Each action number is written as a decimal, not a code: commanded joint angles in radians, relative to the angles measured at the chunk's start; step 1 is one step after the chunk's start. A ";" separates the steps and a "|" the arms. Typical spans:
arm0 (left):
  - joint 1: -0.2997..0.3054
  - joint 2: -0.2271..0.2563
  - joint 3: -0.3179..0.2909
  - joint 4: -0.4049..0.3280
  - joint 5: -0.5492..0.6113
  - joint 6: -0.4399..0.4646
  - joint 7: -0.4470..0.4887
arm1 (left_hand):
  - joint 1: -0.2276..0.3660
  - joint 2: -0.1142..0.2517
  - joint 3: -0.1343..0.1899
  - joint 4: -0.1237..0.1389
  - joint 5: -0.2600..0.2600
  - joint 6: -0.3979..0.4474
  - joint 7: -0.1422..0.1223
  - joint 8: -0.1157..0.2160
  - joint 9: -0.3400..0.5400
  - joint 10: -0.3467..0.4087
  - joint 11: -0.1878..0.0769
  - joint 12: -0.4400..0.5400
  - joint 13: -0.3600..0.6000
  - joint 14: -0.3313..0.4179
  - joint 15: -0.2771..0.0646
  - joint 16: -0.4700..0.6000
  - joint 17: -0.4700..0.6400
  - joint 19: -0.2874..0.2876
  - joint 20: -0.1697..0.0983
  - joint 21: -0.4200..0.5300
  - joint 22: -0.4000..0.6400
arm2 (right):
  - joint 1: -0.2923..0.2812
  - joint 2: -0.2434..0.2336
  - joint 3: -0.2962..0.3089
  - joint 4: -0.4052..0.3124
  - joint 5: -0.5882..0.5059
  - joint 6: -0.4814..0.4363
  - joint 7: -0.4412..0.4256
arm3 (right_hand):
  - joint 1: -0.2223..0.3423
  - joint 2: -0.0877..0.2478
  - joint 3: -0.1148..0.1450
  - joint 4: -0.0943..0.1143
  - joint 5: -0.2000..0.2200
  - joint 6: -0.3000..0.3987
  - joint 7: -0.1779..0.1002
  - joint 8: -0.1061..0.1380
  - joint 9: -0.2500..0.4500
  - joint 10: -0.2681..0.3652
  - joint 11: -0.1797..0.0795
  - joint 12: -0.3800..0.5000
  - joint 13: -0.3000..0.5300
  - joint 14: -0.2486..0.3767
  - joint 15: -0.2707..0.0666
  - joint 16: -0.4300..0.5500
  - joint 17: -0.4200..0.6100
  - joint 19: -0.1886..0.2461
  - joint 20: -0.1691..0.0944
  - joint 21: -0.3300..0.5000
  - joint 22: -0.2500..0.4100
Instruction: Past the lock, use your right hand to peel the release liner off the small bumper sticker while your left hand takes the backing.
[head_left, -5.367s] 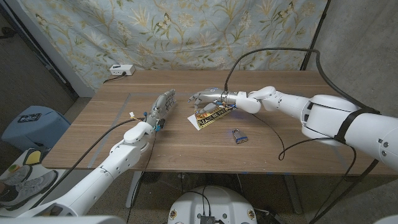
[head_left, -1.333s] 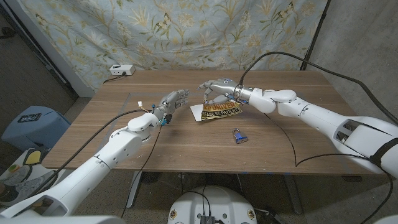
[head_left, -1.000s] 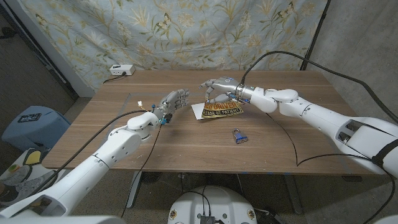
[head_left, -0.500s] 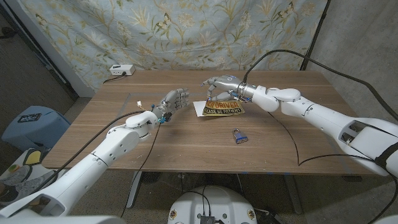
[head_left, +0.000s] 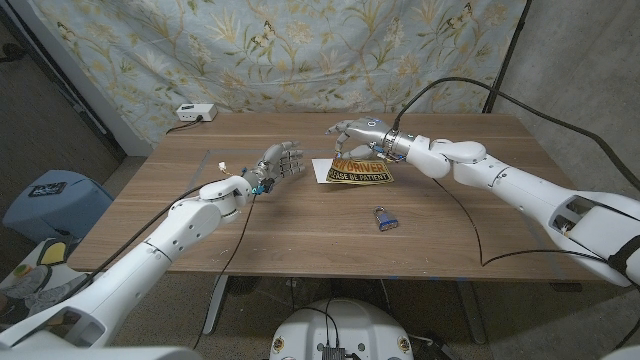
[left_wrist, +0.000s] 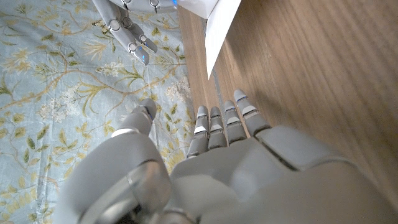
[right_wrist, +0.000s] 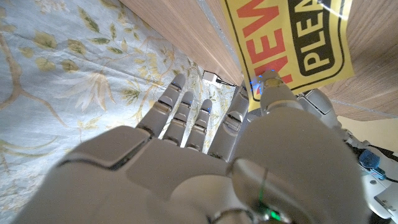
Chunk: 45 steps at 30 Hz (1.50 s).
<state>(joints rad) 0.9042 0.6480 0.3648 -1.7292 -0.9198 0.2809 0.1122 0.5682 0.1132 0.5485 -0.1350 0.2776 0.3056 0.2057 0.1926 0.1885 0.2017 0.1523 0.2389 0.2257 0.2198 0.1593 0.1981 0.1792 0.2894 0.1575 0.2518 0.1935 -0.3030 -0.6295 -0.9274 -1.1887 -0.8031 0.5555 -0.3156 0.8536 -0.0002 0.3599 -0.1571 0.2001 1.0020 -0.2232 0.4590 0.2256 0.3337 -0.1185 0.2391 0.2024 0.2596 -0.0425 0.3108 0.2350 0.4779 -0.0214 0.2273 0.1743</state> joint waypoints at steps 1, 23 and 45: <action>-0.021 -0.023 -0.014 0.021 -0.096 0.062 0.007 | -0.007 -0.001 0.000 -0.003 -0.003 0.038 -0.002 0.015 0.006 0.007 0.008 0.006 0.005 0.013 0.006 -0.001 0.002 0.011 0.004 0.007 0.004 | -0.029 -0.028 0.026 -0.063 -0.006 -0.034 0.011 | 0.015 0.001 -0.002 -0.001 0.004 0.009 0.002 0.005 0.003 0.007 0.003 -0.005 0.003 0.007 -0.079 0.005 0.001 0.010 0.000 -0.005 0.006; -0.118 -0.024 0.014 0.030 -0.231 0.264 0.026 | 0.013 -0.007 -0.005 -0.027 0.000 0.199 0.003 0.059 0.020 0.069 0.041 0.024 0.009 0.092 0.016 0.009 0.000 0.075 0.038 0.033 0.009 | -0.070 -0.055 0.067 -0.121 -0.013 -0.042 -0.002 | 0.018 0.002 -0.007 0.000 0.004 0.008 0.002 0.005 0.003 0.008 0.003 -0.008 0.004 0.007 -0.079 0.006 0.003 0.010 0.000 -0.007 0.006; -0.175 -0.053 0.050 0.072 -0.265 0.341 0.036 | 0.065 -0.013 -0.009 -0.036 0.000 0.325 0.005 0.082 0.036 0.150 0.042 0.043 0.010 0.172 0.013 0.014 0.000 0.147 0.045 0.064 0.013 | -0.092 -0.077 0.097 -0.156 -0.023 -0.018 -0.028 | 0.020 0.002 -0.011 0.001 0.004 0.008 0.001 0.006 0.004 0.009 0.002 -0.011 0.004 0.006 -0.081 0.005 0.004 0.012 0.000 -0.008 0.006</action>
<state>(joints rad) 0.7536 0.6073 0.4011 -1.6670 -1.1689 0.5807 0.1204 0.6110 0.0996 0.5392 -0.1672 0.2776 0.5878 0.2112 0.2593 0.2166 0.3176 0.2008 0.2699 0.2301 0.3658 0.1756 0.2052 0.1768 0.4099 0.2049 0.3019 0.2028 -0.3836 -0.6955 -0.8437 -1.3291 -0.8214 0.5270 -0.3368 0.8622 0.0017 0.3530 -0.1557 0.2001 1.0020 -0.2231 0.4589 0.2254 0.3336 -0.1183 0.2313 0.2024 0.2596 -0.0425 0.3107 0.2347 0.4779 -0.0214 0.2206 0.1742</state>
